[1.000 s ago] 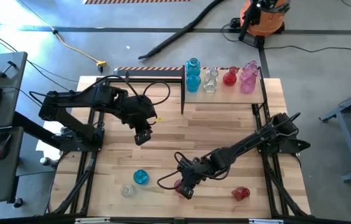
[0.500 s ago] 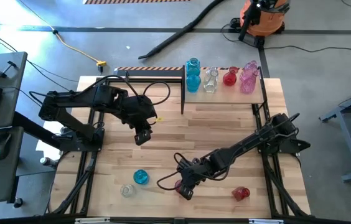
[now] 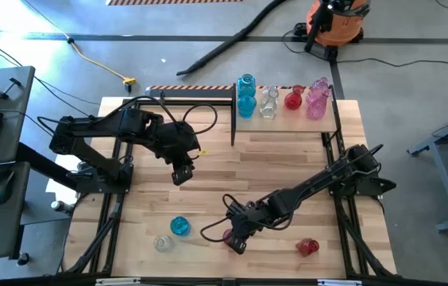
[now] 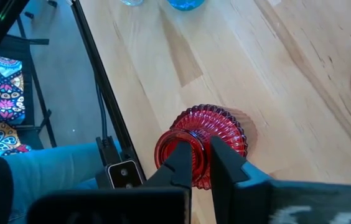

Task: Sort vases onto shelf
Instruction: Put the left red vase on the shelf aligned with the other red vase

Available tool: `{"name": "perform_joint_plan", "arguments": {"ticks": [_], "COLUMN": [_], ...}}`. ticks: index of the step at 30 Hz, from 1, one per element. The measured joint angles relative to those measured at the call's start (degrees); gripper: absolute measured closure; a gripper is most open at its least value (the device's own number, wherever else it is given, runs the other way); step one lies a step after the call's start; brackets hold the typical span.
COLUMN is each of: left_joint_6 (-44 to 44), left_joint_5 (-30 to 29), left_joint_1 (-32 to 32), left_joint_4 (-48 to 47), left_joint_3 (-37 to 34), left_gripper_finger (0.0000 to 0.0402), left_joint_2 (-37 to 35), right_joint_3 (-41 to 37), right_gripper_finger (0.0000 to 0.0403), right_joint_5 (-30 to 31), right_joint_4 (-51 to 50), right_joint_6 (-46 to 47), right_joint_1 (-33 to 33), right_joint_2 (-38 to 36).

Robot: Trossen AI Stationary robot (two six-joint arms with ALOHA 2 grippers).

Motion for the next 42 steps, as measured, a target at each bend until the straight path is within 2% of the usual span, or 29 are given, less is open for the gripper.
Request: {"name": "perform_joint_plan", "arguments": {"ticks": [6,14,24,30,42], "left_joint_6": [0.01,0.02,0.02,0.06,0.17], "left_joint_5": [-0.01,-0.3,-0.87,-0.87,-1.71], "left_joint_1": [0.0,0.0,-0.3,-1.79,-4.11], "left_joint_4": [0.0,-0.02,-0.02,0.0,-0.17], "left_joint_3": [0.0,0.0,0.0,0.0,0.0], "left_gripper_finger": [0.0316,0.0316,0.0316,0.0316,0.0316], "left_joint_2": [0.02,0.02,0.02,0.02,0.07], "right_joint_3": [0.48,6.67,7.02,7.08,7.26], "right_gripper_finger": [0.0401,0.0402,0.0402,0.0402,0.0402], "right_joint_5": [0.0,1.44,1.71,-0.22,-0.03], "right_joint_4": [-0.99,-12.53,-15.7,-15.92,-18.74], "right_joint_6": [-0.09,-2.48,-1.95,-1.93,-2.08], "right_joint_1": [0.0,-0.15,-0.2,-0.48,-2.36], "right_joint_2": [-0.09,0.42,0.33,0.04,-5.98]}}
